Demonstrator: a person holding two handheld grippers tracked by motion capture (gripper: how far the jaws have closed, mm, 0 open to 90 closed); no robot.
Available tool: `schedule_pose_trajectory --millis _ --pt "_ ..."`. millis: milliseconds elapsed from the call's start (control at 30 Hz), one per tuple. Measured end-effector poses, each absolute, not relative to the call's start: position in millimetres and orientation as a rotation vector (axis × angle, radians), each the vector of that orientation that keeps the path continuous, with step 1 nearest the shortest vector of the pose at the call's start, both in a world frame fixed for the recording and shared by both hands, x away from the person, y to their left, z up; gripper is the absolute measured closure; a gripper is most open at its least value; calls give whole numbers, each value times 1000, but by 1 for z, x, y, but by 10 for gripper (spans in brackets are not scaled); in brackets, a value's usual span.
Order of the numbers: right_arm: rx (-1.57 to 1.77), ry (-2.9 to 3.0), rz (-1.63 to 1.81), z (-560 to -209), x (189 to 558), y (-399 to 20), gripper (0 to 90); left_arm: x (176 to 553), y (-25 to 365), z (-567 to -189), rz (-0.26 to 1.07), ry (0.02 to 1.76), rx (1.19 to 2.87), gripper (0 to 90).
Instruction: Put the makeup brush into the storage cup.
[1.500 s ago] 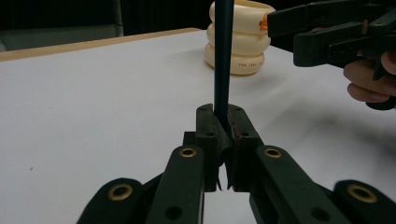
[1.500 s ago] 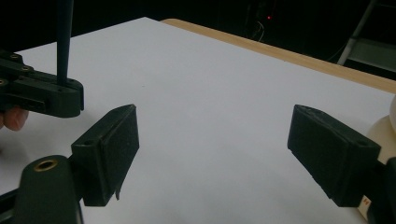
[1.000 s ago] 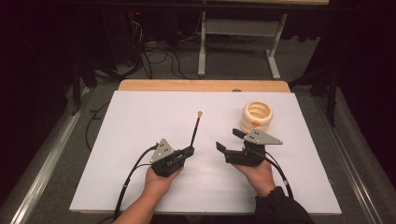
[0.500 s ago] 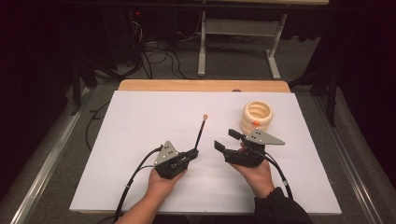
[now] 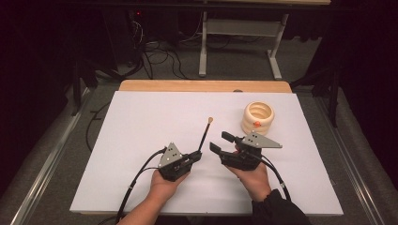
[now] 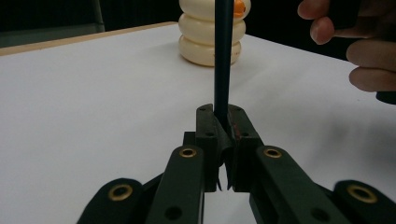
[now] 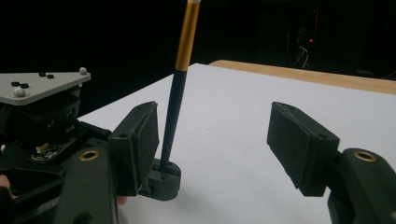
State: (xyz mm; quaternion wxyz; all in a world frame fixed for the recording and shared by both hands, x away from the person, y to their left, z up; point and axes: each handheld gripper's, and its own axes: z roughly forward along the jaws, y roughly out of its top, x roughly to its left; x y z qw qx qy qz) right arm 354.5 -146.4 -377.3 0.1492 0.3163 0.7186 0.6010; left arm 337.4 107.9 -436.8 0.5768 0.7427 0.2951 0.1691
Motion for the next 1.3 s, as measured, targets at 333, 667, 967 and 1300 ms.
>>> schedule_pose_trajectory --millis 333,667,967,1300 --pt "911 2057 1757 -376 353 -141 432 334 103 -435 396 663 1748 857" --pt "897 2049 1776 -376 351 -137 495 334 100 -435 396 655 1756 856" --pt "903 2031 1787 -376 351 -136 551 332 97 -435 392 647 1769 857" --pt "911 2019 1807 -377 351 -136 635 332 95 -435 401 640 1782 857"
